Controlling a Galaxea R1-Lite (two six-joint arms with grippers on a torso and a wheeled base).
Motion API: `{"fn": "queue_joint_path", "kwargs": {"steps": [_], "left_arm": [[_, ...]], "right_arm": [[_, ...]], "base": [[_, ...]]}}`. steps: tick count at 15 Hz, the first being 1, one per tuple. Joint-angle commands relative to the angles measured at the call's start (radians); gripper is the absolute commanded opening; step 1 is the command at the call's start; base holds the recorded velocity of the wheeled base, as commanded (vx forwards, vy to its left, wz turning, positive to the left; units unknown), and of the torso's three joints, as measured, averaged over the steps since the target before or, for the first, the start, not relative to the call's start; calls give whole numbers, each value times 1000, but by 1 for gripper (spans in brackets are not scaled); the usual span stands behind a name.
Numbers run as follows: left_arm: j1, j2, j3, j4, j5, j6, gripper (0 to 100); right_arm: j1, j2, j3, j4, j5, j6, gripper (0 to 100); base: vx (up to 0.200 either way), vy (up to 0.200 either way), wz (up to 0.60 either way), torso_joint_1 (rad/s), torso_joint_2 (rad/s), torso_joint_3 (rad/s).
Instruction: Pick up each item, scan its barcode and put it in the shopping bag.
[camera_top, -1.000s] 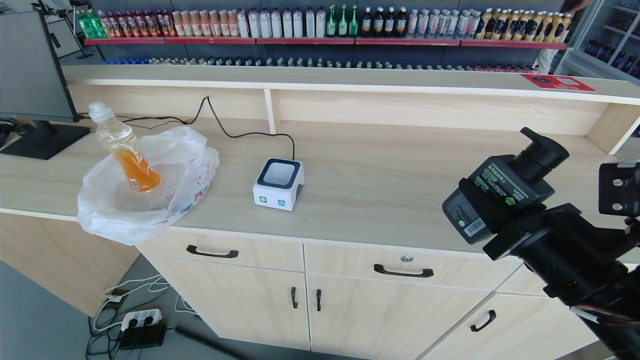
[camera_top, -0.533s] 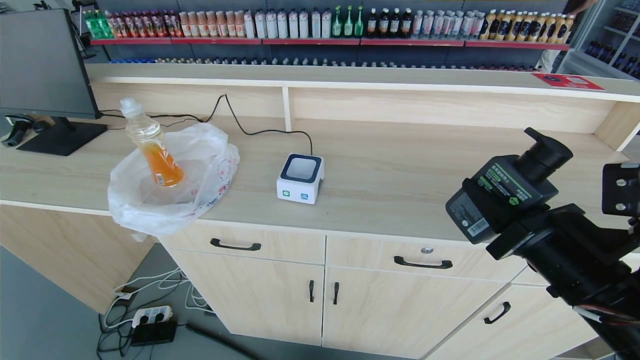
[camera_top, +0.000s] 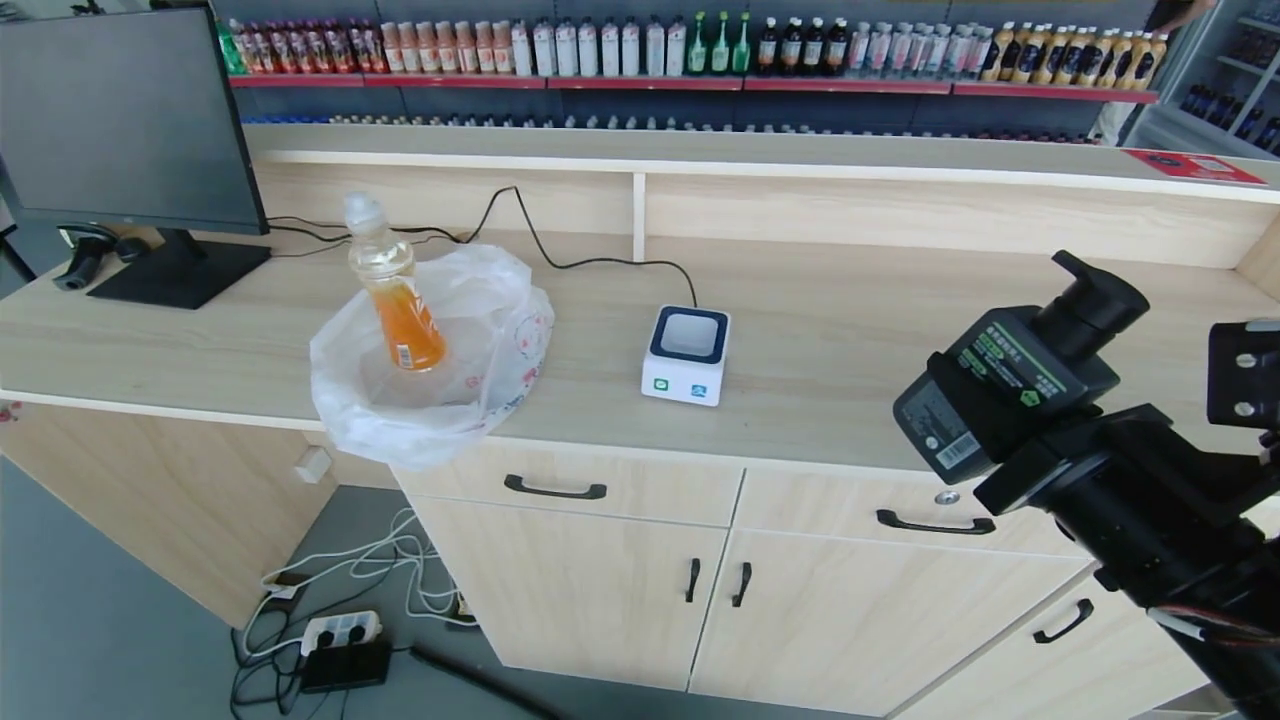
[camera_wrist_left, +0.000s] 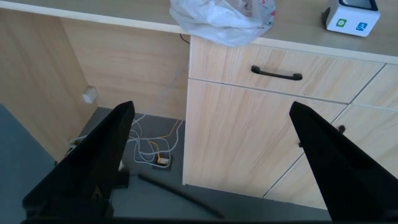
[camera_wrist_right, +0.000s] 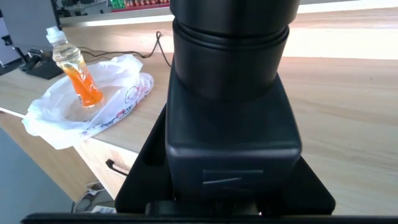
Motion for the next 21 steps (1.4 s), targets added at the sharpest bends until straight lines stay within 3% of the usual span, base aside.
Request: {"fn": "queue_joint_path", "kwargs": {"steps": [1,3,9,17,21], "left_arm": [[0,0,0,-1,0,0,100],[0,0,0,-1,0,0,100],[0,0,0,-1,0,1,100],[0,0,0,-1,0,1,100],[0,0,0,-1,0,1,100]], "right_arm": [[0,2,0,-1,-1,0,0],[0,3,0,-1,-1,0,0],[0,46,-37,-1,-1,0,0],[0,55,-48,-1,-1,0,0],[-4,94,-91,-1,9,-26,0]], "base": [[0,200,0,2,2,-2],[0,200,0,0,0,2],[0,0,0,0,0,0],[200,0,0,2,2,3],[0,0,0,0,0,0]]}}
